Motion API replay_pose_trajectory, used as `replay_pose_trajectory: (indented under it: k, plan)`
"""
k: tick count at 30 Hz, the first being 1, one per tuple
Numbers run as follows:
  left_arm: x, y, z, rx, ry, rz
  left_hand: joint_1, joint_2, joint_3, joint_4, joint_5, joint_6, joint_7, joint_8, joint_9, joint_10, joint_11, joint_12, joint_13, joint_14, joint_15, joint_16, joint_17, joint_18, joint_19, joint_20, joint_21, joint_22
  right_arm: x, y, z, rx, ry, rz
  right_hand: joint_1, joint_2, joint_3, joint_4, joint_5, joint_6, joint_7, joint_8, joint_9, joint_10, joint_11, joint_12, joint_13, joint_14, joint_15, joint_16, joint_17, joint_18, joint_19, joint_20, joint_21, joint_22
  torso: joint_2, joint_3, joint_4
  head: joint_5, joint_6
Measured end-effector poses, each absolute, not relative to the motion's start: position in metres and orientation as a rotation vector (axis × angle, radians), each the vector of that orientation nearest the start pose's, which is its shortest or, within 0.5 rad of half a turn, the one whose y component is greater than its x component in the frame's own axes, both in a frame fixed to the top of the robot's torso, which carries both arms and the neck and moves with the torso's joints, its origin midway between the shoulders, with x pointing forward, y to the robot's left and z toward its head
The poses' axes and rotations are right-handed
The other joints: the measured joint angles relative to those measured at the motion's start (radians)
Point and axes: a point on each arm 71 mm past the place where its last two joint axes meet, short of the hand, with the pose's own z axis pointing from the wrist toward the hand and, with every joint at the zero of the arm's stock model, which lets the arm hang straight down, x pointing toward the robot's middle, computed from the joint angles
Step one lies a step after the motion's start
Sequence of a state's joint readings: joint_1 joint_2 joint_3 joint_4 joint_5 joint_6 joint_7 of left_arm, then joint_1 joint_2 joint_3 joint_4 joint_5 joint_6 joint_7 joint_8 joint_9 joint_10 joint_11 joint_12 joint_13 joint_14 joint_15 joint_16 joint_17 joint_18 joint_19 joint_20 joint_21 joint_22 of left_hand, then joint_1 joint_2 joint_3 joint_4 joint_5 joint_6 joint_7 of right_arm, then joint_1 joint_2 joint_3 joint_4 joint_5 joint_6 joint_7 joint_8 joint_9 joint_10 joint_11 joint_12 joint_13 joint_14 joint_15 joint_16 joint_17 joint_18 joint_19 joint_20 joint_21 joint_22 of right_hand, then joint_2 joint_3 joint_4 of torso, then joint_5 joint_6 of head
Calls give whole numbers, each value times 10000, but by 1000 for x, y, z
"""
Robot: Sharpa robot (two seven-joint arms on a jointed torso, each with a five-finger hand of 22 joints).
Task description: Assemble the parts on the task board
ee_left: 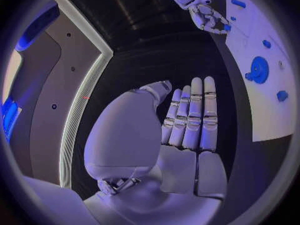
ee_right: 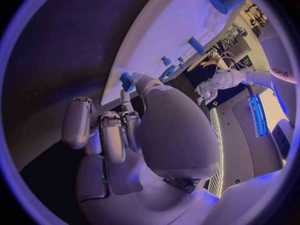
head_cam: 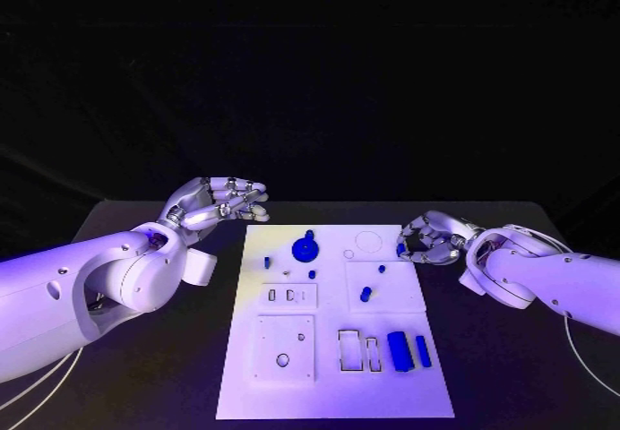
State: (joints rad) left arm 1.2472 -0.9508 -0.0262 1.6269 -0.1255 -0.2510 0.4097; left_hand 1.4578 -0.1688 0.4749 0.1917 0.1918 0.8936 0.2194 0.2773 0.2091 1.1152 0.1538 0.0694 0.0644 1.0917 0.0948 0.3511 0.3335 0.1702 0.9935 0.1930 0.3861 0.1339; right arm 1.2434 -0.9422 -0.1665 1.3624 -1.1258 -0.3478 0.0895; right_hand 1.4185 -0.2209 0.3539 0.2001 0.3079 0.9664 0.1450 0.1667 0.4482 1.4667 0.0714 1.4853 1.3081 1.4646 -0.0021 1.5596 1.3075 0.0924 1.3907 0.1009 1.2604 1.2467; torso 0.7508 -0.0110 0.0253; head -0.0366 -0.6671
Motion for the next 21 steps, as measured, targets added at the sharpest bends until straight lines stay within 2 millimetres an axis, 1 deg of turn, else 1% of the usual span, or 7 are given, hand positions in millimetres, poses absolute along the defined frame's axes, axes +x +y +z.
replay_pose_trajectory:
  k: [2,4,7,10,13,18,21]
  plan:
    - [476,226,-139,-9059,14141,-16078,0,0,0,0,0,0,0,0,9,0,0,0,0,0,0,-38,22,0,0,0,42,7,498,-302,-211,1319,17238,6469,0,0,36,-7,0,28,-28,29,11,-7,-7,0,0,0,0,0,0,0,26,-26,10,10,0,0,-1,1,-6]
    - [476,226,-139,-9060,14141,-16076,0,0,0,0,0,0,0,0,11,0,0,0,-1,0,0,-38,26,0,0,0,42,11,498,-302,-211,1321,17243,6464,0,0,96,-15,0,153,-47,98,38,-9,-80,39,0,4,-4,0,0,0,26,-26,43,35,0,-1,-3,1,-9]
    - [476,226,-139,-9060,14141,-16076,0,0,0,0,0,0,0,0,11,0,0,0,0,0,0,-38,26,0,0,0,42,11,498,-301,-211,1320,17248,6460,42,42,139,-26,0,264,-117,187,74,-18,-90,46,0,13,-61,0,0,0,63,-63,42,53,0,0,-3,1,-14]
    - [476,226,-139,-9061,14141,-16074,0,0,0,0,0,0,0,0,11,0,0,0,0,0,0,-38,26,0,0,0,42,11,498,-300,-211,1312,17250,6470,-2,81,236,-69,-1,413,-167,272,118,-12,-193,72,-1,33,-107,31,0,0,82,-83,42,84,0,1,-3,1,-26]
    - [476,226,-139,-9062,14140,-16071,0,0,0,0,0,0,0,0,10,0,0,0,0,0,0,-38,25,0,0,0,42,11,498,-299,-211,1305,17246,6476,-30,111,293,-93,-5,521,-238,372,158,-9,-204,86,-1,7,-150,39,-1,0,103,-104,79,119,0,1,-3,1,-31]
    - [476,227,-139,-9067,14138,-16062,0,0,0,0,0,0,0,0,10,0,0,0,0,0,0,-38,24,-1,0,0,42,10,498,-299,-211,1306,17191,6455,-78,214,321,-65,-8,556,-275,421,202,-16,-268,152,-2,19,-162,39,-1,0,132,-133,147,181,0,1,-5,-2,-35]
    - [476,227,-139,-9069,14137,-16056,0,0,0,0,0,0,0,0,10,0,0,0,0,0,0,-38,24,0,0,0,41,10,498,-298,-210,1327,17091,6415,-93,255,349,-37,-27,590,-310,429,228,-17,-269,152,-2,21,-232,39,-1,0,169,-169,147,181,0,1,-7,-4,-36]
